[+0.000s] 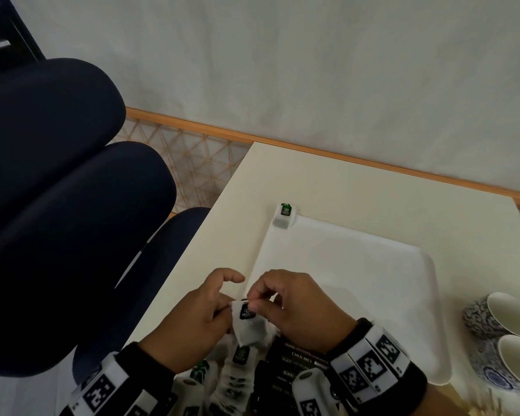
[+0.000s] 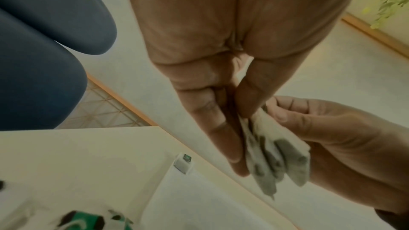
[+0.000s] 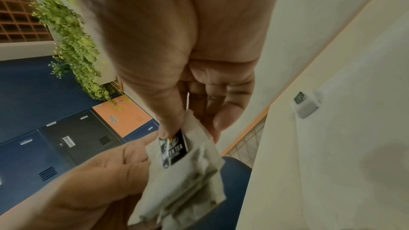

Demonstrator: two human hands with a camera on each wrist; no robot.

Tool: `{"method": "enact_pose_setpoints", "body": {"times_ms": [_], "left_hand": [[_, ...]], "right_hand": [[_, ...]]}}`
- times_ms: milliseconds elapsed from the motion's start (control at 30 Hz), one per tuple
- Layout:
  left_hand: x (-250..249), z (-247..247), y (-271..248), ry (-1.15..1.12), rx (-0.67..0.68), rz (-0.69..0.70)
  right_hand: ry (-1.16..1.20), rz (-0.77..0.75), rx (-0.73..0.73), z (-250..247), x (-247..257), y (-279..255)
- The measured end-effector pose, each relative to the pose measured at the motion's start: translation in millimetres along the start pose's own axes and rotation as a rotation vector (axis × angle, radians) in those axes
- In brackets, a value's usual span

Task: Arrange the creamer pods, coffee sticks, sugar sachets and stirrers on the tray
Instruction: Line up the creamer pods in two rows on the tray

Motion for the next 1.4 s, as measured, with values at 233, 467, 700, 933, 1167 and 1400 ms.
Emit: {"method": "enact_pose_setpoints", "body": {"times_ms": [233,467,700,933,1167,1400], "left_hand": [[7.1,1.6,3.0,-0.040,-0.019,0.008],[9.6,9.7,7.2,0.007,-0.077,0.029],[21.3,14.4,12.2,0.048,-0.154,-0.018],[50.5,9.3,1.2,0.010,-0.168,-0.163],[71.4,7.6,-12.1,0.022,-0.212,-0.236],[88.3,11.0,-18.5,-0.011,-0.222,-0.249]], "right_hand": [[-0.021,0.013,-0.029,4.3,-3.7,2.0],[0.054,0.029,-0.055,6.9,-7.7,3.5],[0.012,0.180,0.026,9.7,-28.1,15.2],[-0.096,0.391,-0.181,-17.3,-88.9,73.1],[-0.132,0.543,-0.263,-39.5,-124.3,134.2],[-0.205,0.641,-0.224,-42.8,-140.9,163.4]]}}
Point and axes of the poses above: each hand's wrist, its own y-axis towards the middle knuckle, its own z-axis out of the palm, x = y × z, the point moved 1 cm from there along y, towards the middle knuckle, and after that the axes turned 8 degrees about z, right-handed, at the moved point
